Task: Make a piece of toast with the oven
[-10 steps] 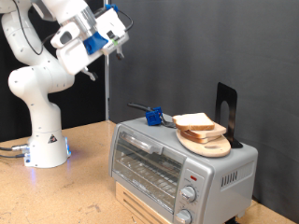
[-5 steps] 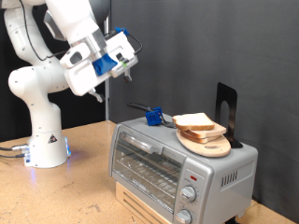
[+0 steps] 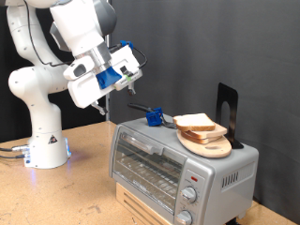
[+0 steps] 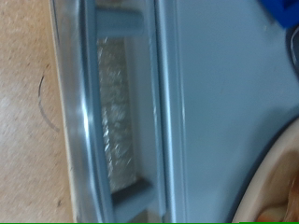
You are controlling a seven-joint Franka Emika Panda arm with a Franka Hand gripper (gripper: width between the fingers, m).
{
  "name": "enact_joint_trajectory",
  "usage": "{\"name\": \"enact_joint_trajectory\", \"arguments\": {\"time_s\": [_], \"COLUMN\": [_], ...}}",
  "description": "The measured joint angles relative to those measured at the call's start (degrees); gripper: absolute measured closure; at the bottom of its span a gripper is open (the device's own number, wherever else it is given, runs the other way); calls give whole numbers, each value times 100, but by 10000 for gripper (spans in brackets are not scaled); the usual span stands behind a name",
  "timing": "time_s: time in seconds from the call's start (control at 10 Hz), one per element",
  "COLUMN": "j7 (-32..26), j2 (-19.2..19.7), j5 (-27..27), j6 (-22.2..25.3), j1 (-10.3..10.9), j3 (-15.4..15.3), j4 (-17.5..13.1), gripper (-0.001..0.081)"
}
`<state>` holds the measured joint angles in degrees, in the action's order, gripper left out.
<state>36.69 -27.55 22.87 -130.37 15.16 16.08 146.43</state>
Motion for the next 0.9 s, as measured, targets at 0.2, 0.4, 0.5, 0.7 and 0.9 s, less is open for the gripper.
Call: {"name": "enact_joint_trajectory", "arguments": {"time_s": [0.2, 0.4, 0.5, 0.7, 0.9], "j7": [-103, -103, -103, -136, -300], "j2": [19, 178, 312, 578, 763], "j5": [-26, -89, -89, -29, 123], "j6": [-178, -944, -1253, -1705, -1885], "j1": [-16, -23, -15, 37, 100], "j3": [16, -81, -116, -143, -137], "j4": [150, 511, 628, 747, 779], "gripper": [-2, -2, -2, -2, -2]}}
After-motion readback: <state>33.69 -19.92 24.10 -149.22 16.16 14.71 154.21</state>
